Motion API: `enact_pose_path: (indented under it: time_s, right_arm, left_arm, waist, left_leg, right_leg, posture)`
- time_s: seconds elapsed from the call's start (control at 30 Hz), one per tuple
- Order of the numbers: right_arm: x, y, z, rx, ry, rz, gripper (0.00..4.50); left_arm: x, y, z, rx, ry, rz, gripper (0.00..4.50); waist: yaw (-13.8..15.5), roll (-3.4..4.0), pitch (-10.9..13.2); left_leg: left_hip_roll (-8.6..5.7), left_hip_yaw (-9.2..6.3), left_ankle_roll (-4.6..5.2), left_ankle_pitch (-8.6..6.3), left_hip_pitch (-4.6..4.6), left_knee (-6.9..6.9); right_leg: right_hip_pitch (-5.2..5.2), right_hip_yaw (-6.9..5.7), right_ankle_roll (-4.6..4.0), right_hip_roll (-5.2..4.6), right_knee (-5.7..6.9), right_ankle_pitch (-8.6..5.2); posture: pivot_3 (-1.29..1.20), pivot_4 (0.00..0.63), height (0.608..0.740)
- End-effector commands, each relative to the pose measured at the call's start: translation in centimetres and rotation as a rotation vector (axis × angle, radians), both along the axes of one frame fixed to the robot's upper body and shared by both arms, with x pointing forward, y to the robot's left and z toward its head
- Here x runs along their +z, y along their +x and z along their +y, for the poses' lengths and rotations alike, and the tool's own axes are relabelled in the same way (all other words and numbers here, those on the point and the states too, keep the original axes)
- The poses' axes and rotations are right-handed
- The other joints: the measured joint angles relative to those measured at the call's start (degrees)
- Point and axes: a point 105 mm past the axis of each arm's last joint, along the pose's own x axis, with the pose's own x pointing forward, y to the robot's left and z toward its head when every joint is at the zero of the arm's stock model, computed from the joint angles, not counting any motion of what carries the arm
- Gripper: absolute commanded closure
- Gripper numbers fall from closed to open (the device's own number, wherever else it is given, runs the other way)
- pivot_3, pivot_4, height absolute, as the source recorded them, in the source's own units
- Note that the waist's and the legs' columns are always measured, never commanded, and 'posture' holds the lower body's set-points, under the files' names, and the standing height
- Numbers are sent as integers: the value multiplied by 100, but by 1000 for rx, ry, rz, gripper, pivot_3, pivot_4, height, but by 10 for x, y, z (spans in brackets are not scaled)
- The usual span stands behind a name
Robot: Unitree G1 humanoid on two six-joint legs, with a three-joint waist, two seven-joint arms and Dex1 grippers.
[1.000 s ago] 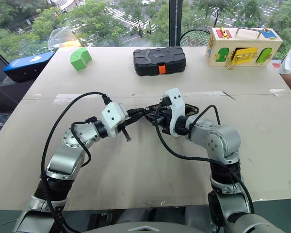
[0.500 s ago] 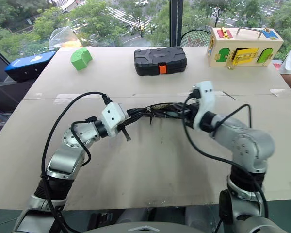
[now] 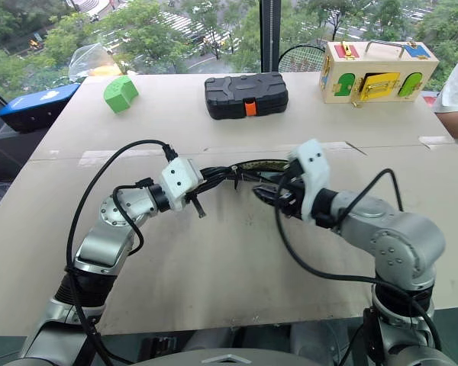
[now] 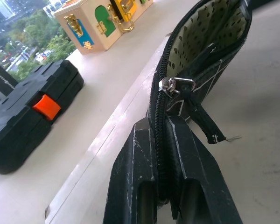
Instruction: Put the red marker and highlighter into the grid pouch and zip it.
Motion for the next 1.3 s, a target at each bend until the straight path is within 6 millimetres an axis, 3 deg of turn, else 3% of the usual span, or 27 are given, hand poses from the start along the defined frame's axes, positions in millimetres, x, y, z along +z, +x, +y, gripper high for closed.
enact_pose_path:
  time_s: [0.03, 0.37, 0.47, 0.53, 0.57, 0.83, 1.3]
  right_arm:
    - [12, 12, 10, -25, -106, -186, 2387]
    - [7, 25, 35, 40, -252, -345, 2387]
    - [7, 27, 34, 41, -262, -355, 3270]
    - [7, 28, 33, 44, -261, -355, 4274]
    - [7, 28, 32, 47, -264, -357, 4434]
    - [13, 28, 25, 36, -230, -351, 4434]
    - [23, 17, -4, 28, 3, -142, 4434]
  left_arm:
    - [14, -1, -2, -22, 7, -62, 4500]
    - [12, -5, -8, -43, 10, -69, 4500]
    - [12, -6, -8, -43, 9, -71, 4500]
    - [12, -6, -8, -41, 8, -70, 4500]
    - [11, -6, -8, -41, 8, -70, 4500]
    - [8, -4, -6, -31, 9, -59, 4500]
    - [1, -3, -3, -24, 42, -49, 4500]
  waist:
    - [4, -1, -1]
    - [-1, -4, -3]
    - [2, -4, -2]
    - [-1, -3, -2]
    - [-3, -4, -2]
    - [-1, -4, -2]
    - [24, -3, -2]
  left_leg:
    - [0, 0, 0, 0, 0, 0]
    - [-1, -3, -1, 1, 0, -1]
    - [-1, -3, -1, 1, 0, -1]
    - [-1, -3, -1, 1, 0, -1]
    - [-1, -3, -1, 1, 0, -2]
    - [-1, -3, -1, 1, 0, -1]
    - [-1, -11, -1, 0, 0, -2]
  right_leg:
    - [1, -3, 0, 0, 0, 0]
    - [0, -7, 0, 2, -2, 0]
    - [0, -7, 0, 2, -2, 0]
    - [0, -7, 0, 2, -2, 0]
    - [0, -7, 0, 2, -2, 0]
    - [0, -6, -1, 3, -2, 0]
    - [1, -4, -1, 2, -2, 0]
  posture:
    - [0, 150, 740]
    - [0, 150, 740]
    - [0, 150, 740]
    - [0, 150, 740]
    - [0, 150, 740]
    - [0, 150, 740]
    - [0, 150, 740]
